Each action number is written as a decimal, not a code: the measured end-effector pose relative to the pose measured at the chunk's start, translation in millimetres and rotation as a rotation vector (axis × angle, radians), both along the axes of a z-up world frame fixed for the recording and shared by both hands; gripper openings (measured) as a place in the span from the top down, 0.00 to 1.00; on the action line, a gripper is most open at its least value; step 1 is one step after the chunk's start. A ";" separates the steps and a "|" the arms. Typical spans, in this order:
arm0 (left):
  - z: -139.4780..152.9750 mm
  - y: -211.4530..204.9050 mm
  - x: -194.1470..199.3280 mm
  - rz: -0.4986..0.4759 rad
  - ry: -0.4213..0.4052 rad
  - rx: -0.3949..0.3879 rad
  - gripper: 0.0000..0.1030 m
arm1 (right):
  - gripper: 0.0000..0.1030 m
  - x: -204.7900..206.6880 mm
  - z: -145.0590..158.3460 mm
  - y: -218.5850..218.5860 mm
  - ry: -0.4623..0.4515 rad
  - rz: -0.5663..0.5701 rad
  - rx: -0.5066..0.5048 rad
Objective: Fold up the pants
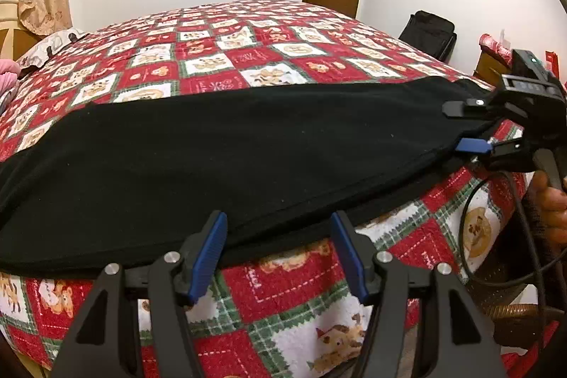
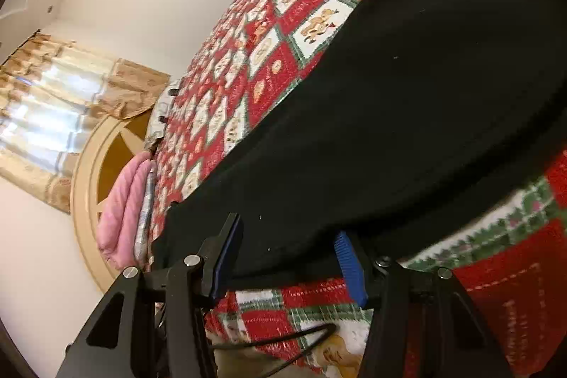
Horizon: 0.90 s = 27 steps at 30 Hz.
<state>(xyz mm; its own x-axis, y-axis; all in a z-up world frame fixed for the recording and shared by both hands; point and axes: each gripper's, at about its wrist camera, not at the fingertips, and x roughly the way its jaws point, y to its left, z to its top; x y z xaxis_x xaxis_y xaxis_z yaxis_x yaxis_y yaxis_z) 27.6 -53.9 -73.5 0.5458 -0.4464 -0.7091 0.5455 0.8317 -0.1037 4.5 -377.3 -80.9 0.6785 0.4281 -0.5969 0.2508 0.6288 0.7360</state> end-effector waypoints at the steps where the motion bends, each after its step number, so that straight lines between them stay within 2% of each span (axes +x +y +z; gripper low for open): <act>1: 0.2 1.3 0.1 0.002 0.003 -0.004 0.39 | 0.48 -0.4 1.5 3.7 -0.001 0.000 -0.018; 2: 0.5 3.2 0.9 0.005 0.007 -0.009 0.39 | 0.50 0.2 2.6 8.3 -0.001 0.007 -0.037; 3: 0.9 6.0 1.4 0.012 0.014 -0.018 0.39 | 0.65 1.6 3.2 13.8 0.002 0.018 -0.062; 4: 0.7 7.0 2.6 0.016 0.020 -0.023 0.39 | 0.93 3.6 2.4 19.7 0.013 0.031 -0.090; 5: 1.2 8.7 3.7 0.019 0.026 -0.029 0.39 | 0.97 6.7 -1.9 24.2 0.033 0.046 -0.096; 8: 6.4 17.5 5.7 0.037 0.028 -0.046 0.39 | 0.97 6.7 -10.9 26.9 0.035 0.052 -0.083; 13: 14.8 34.9 15.1 0.092 0.016 -0.071 0.39 | 0.97 -10.7 6.1 26.0 0.001 0.082 -0.103; 16: 15.0 36.6 21.2 0.103 0.028 -0.083 0.39 | 0.97 -13.4 -4.8 29.5 0.040 0.092 -0.116; 18: 13.5 31.1 23.5 0.091 0.024 -0.063 0.39 | 0.97 -12.1 -20.6 28.2 0.052 0.086 -0.108; 20: 13.6 21.3 25.9 0.072 -0.005 -0.022 0.39 | 0.97 -14.1 -26.2 22.9 0.029 0.070 -0.057; 22: 14.9 11.9 29.8 0.061 -0.023 -0.007 0.39 | 0.95 -13.1 -24.1 17.3 0.039 0.087 -0.007; 24: 14.8 4.3 36.0 0.052 -0.018 -0.006 0.39 | 0.94 -17.1 -17.1 10.8 0.091 0.104 0.014; 27: 10.0 -6.3 44.5 0.039 -0.017 -0.001 0.39 | 0.93 -35.1 3.4 8.6 0.081 0.128 -0.048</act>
<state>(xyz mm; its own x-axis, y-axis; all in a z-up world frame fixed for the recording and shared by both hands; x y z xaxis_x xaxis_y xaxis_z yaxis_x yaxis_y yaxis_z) 72.1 -60.2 -63.5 0.5752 -0.4250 -0.6990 0.5142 0.8524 -0.0951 -30.6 -368.8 -77.5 0.5690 0.4774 -0.6696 0.2242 0.6933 0.6849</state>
